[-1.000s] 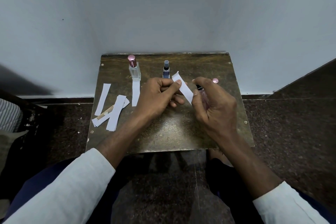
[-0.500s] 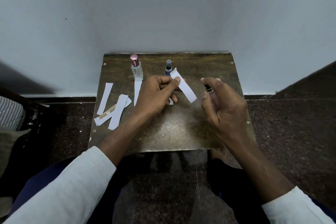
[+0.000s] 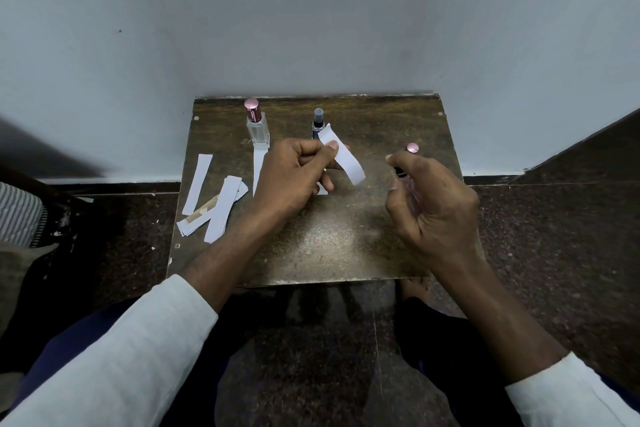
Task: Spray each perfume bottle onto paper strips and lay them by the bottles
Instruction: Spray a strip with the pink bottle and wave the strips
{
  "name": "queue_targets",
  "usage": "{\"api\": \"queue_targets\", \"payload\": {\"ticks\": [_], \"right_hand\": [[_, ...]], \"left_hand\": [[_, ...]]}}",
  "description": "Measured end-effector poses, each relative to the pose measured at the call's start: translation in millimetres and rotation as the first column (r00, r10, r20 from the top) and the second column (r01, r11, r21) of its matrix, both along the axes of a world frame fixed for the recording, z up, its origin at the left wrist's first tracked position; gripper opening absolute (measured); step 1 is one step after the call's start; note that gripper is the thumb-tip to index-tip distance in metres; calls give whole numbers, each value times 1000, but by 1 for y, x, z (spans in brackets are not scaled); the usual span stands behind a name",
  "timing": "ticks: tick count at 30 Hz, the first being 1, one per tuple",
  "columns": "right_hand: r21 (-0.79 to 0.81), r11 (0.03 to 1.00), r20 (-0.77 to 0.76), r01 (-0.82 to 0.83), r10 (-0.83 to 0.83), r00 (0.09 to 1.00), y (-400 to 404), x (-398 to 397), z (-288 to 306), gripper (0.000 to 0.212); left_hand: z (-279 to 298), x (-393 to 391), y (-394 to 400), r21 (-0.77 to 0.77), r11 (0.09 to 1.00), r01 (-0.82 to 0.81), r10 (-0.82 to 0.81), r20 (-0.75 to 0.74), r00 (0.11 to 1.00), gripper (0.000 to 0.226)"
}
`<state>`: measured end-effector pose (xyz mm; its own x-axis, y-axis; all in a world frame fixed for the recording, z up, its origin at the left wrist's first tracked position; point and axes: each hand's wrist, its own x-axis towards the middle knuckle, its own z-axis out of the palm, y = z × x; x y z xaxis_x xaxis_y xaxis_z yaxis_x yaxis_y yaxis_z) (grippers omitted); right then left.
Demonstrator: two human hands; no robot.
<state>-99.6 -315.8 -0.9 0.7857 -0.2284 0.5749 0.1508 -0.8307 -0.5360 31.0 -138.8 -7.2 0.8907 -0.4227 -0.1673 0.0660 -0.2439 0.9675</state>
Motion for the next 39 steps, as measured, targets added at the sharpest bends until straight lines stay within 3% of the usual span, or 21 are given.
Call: {"api": "queue_targets", "payload": {"ticks": [21, 39], "right_hand": [[37, 998, 141, -47, 42, 989, 5, 7, 0, 25], [33, 999, 104, 32, -36, 994, 4, 10, 0, 26]], "left_hand": [[-6, -2, -4, 44, 997, 67, -66, -22, 998, 28], [-1, -4, -4, 77, 994, 73, -73, -5, 997, 32]]}}
